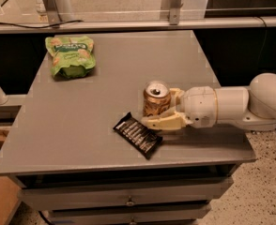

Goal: Move orange can near rxbar chocolate

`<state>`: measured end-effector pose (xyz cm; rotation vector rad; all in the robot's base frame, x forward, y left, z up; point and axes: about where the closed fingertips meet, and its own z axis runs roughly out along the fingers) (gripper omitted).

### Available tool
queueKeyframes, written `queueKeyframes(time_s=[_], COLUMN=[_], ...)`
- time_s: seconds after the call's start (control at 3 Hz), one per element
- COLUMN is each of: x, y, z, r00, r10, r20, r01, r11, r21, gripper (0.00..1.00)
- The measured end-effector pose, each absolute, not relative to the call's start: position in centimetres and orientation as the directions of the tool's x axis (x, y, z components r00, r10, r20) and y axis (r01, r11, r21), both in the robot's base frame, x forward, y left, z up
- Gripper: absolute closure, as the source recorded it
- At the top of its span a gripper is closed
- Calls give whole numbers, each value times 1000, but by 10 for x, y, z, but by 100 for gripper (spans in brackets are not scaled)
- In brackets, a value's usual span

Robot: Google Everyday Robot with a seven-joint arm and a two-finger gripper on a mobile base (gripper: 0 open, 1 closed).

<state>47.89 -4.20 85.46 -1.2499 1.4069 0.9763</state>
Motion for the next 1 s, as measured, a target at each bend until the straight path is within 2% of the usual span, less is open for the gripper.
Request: queueKeyframes(time_s=[0.33,1.0], x=[476,481], y=[-44,-69], z=[857,870], r00=[8,9], r10=[-202,-217], r20=[-979,-976], r01=[-990,-987], r11=[135,156], r21=[-36,-44], gripper=[0,0])
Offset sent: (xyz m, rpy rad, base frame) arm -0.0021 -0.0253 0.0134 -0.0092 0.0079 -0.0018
